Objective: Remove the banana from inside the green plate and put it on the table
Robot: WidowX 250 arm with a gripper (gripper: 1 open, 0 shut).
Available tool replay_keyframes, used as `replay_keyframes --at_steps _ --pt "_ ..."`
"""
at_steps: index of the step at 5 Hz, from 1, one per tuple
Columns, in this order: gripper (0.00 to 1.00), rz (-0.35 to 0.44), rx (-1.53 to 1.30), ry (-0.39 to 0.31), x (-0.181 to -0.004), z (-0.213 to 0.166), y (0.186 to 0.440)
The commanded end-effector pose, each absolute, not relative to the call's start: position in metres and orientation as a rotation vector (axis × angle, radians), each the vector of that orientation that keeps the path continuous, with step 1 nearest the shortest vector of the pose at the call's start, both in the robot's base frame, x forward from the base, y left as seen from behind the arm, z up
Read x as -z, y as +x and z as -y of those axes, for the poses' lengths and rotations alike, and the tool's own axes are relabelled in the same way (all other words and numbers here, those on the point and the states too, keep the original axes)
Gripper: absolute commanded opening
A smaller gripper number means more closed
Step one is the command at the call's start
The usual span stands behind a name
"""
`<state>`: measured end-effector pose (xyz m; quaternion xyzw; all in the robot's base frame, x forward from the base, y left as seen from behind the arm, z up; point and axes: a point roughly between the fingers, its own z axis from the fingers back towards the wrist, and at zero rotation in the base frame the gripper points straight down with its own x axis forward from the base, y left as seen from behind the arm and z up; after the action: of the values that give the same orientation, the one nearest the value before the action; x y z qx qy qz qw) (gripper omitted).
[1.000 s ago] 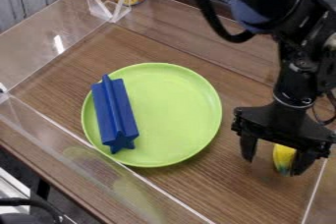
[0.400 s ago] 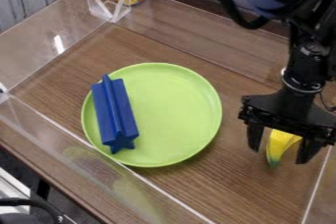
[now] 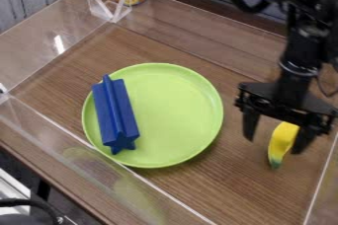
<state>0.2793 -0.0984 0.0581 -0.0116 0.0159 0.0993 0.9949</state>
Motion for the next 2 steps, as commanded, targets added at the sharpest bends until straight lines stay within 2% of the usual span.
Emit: replay_keyframes --at_steps 1,2 --pt "1.0 0.017 -0.207 -0.042 -0.094 0.073 0.278" --pt "1.0 0.041 -0.274 -0.034 -0.124 0.047 0.274"
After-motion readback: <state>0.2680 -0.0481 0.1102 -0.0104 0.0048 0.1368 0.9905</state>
